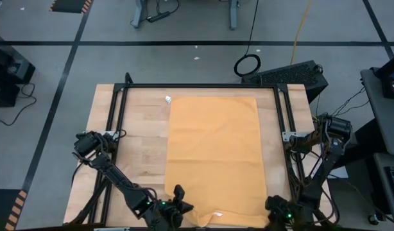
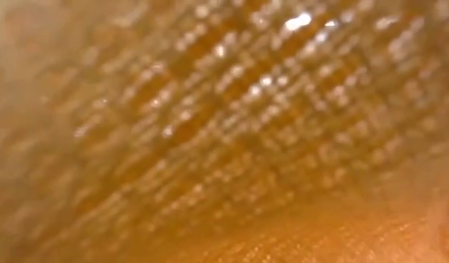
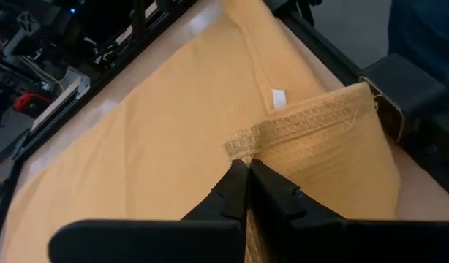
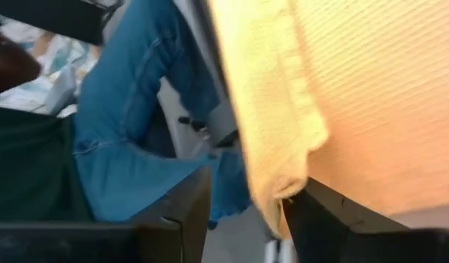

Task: Roll towel
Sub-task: Fold the yellow towel

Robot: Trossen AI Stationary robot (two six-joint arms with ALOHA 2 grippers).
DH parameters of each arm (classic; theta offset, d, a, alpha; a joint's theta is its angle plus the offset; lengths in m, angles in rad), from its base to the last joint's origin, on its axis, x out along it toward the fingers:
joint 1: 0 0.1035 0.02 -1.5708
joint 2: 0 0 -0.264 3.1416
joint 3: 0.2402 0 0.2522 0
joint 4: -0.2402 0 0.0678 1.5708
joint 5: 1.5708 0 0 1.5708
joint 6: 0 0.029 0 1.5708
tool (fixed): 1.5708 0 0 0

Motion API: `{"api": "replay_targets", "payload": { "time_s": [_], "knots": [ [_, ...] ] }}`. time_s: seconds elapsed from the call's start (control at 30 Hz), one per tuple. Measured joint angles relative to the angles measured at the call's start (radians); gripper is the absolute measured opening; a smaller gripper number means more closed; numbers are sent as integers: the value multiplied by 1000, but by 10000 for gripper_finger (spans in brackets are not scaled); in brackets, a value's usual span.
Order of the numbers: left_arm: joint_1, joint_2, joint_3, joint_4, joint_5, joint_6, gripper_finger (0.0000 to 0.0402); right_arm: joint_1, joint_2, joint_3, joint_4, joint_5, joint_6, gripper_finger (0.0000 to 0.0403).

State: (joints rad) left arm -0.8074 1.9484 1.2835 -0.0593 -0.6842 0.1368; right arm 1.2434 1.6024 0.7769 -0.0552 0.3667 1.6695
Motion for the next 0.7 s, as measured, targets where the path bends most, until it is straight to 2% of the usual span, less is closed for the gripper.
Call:
{"api": "replay_targets", "payload": {
  "time_s": [0.07, 0.23, 0.43, 0.53, 0.7],
  "knots": [
    [-1, 0, 0, 0, 0, 0, 18, -15, 0, 0, -14, -36, -4, 155],
    [-5, 0, 0, 0, 0, -1, 19, -48, 0, 0, -10, -202, -1, 155],
    [-15, 0, 0, 0, 0, -27, 20, -52, -2, 0, 123, -316, 37, 155],
    [-17, 0, 0, 0, 0, -27, 20, -51, -16, 0, 125, -286, 17, 155],
    [-16, 0, 0, -1, 0, -26, 20, -88, -48, 0, 49, -110, -112, 155]
  ]
}}
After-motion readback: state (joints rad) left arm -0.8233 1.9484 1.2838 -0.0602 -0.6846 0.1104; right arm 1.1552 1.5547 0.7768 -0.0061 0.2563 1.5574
